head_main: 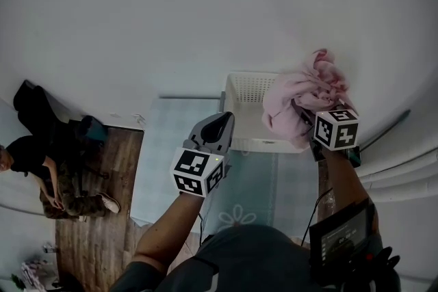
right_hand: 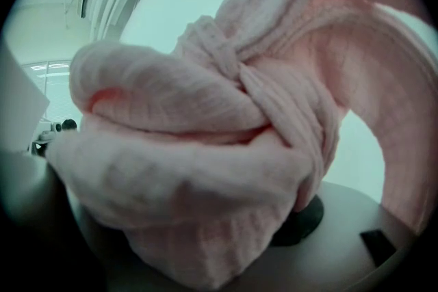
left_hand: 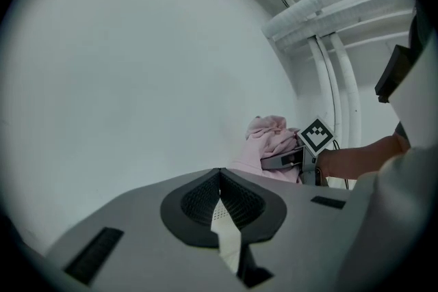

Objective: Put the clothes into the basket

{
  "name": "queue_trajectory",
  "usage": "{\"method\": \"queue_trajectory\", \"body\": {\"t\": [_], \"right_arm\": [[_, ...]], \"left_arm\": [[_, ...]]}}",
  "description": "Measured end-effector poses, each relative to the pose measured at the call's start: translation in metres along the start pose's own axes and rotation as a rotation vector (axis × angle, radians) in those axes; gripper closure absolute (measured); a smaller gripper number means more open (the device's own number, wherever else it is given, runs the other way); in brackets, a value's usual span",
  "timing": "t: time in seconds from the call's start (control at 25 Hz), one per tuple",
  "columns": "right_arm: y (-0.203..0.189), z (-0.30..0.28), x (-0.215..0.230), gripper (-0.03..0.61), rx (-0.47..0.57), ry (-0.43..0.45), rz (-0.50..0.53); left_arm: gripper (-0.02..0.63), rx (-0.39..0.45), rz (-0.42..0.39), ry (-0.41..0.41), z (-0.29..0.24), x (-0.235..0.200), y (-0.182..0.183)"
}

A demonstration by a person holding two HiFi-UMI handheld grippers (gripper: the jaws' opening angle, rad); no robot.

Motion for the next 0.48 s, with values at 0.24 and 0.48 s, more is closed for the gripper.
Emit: {"method": "queue_trajectory", "body": {"t": [0.24,0.48], "right_arm": [[-0.023,-0.032,0.015,0.218,-0.092,0.003,-0.037],[-0.05,-0.084,0.04,0.217,-0.245,0.01,-0.052]], "left_arm": [[0.604,-0.023,0.008,-0.002,-0.027,-0.004,-0.012],[0.604,-0.045,0.02,-0.017,-0.065,-0.013,-0.031]]}}
Point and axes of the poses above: the fingertips, and each gripper's own axes: z backward along the fingers, x to its right, y out of its top, the point moved 6 cm from there along z, backward along the fingers, and after that the axes turned 14 degrees about y, right-handed, at the moved point
